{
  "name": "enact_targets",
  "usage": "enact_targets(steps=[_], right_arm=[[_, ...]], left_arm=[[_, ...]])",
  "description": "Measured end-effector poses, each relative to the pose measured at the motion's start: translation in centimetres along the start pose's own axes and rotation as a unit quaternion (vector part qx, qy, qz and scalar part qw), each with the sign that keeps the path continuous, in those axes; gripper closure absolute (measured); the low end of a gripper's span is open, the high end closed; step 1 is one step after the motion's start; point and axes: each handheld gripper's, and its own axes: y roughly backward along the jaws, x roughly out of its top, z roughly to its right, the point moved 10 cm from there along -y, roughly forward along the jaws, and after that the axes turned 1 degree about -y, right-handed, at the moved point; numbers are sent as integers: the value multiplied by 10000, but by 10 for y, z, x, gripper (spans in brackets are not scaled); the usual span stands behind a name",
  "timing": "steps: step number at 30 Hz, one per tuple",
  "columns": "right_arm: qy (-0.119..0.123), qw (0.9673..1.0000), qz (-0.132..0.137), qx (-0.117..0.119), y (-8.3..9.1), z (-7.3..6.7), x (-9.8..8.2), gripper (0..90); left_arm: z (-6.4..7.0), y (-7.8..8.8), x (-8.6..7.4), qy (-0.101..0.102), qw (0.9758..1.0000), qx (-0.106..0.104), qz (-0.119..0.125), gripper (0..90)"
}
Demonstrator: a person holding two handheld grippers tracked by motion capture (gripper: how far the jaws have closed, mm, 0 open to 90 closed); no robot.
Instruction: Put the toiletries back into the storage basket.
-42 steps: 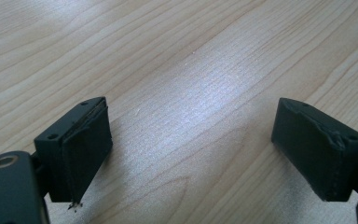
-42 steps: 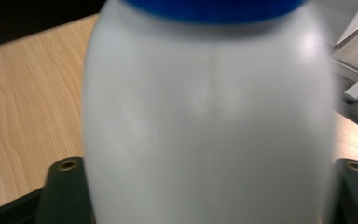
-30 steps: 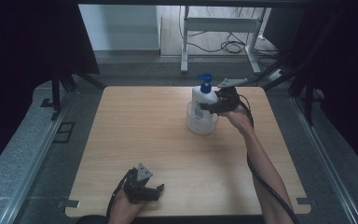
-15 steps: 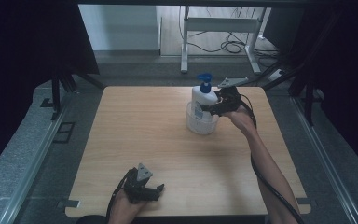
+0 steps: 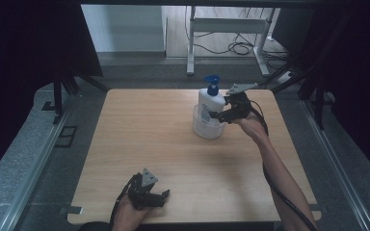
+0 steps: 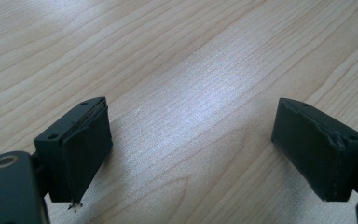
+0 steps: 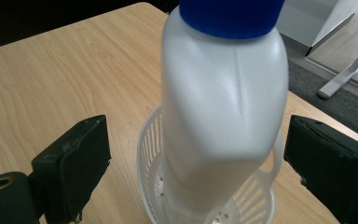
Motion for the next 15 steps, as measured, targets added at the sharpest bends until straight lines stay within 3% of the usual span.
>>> enact_targets(steps=[15], right_arm=[[32, 9999, -111, -23, 8, -8, -14, 74]], left_arm=[[0, 0, 0, 13, 10000, -1, 10, 114]])
